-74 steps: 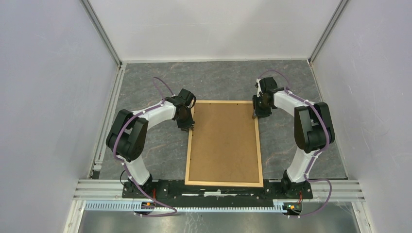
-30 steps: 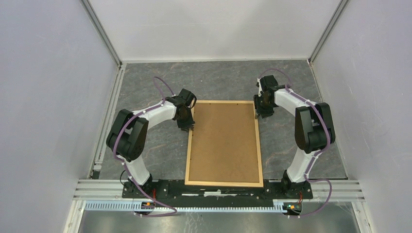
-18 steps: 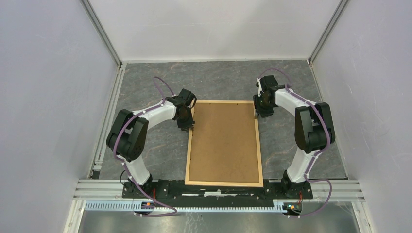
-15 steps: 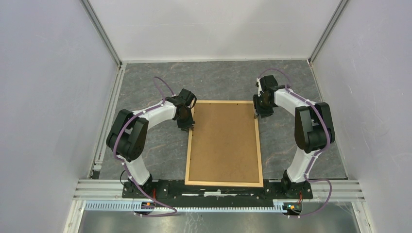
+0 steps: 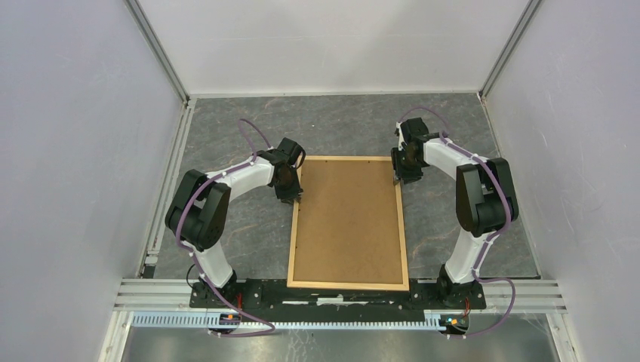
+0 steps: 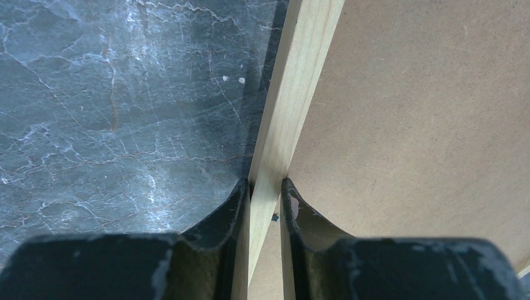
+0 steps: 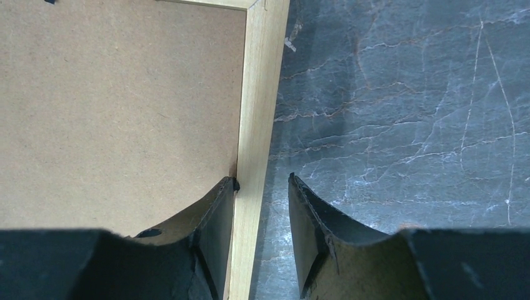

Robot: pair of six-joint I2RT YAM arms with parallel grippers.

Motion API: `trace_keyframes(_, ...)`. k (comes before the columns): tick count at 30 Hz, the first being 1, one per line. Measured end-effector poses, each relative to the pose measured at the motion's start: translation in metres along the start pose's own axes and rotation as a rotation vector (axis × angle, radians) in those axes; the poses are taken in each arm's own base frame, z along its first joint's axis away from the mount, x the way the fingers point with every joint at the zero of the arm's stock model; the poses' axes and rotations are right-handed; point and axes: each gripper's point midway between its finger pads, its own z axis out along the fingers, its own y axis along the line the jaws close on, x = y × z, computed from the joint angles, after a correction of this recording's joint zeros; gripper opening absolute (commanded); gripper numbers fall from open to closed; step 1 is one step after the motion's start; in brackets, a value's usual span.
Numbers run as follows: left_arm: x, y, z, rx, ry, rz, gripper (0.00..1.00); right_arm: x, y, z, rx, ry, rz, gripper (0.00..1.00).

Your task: Put the photo into the frame

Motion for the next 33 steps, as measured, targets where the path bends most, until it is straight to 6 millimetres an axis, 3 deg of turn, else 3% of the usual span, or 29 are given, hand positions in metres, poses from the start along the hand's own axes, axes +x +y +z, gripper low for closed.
trace_keyframes(33,0.0001,-0.0001,0.0000,0.000,0.000,0.001,0.02,0.0010,-0.0013,-0.0039,-0.014,0.017,0.001,0.40)
